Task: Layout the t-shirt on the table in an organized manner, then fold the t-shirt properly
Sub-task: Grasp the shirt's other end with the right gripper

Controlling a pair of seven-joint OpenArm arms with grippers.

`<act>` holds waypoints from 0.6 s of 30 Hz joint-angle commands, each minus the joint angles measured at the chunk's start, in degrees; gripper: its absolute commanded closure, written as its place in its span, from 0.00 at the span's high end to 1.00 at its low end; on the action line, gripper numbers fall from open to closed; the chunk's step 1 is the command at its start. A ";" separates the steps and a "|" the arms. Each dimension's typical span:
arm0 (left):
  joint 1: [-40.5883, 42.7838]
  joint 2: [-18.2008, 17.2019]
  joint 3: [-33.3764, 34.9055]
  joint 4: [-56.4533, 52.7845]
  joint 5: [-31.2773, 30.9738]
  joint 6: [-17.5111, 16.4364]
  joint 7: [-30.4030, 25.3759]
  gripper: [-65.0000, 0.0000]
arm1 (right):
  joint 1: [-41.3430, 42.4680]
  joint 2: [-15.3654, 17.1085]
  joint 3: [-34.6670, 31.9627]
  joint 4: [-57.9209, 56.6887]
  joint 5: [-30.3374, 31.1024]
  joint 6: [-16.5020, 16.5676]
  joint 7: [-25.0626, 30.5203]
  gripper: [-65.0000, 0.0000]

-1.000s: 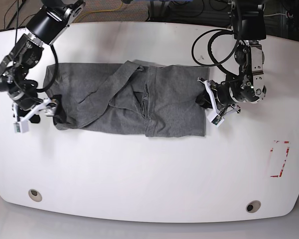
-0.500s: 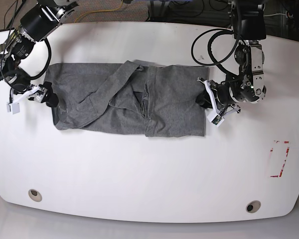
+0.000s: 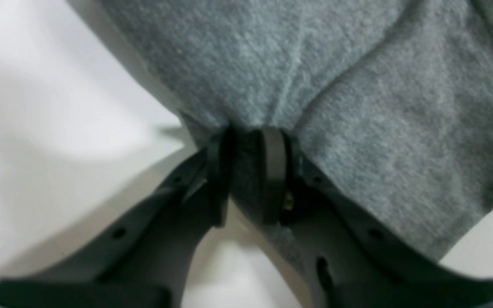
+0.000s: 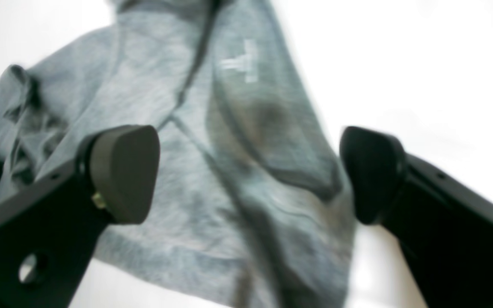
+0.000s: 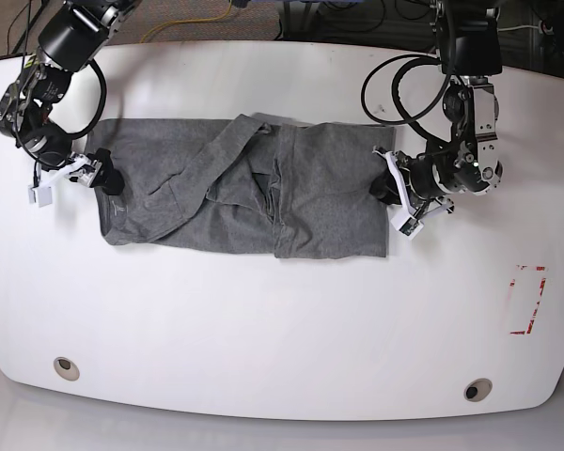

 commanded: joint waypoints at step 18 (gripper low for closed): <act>0.45 -0.60 0.03 -0.23 4.70 0.80 4.48 0.16 | 2.89 -3.74 -7.17 1.70 0.03 -0.10 2.29 0.75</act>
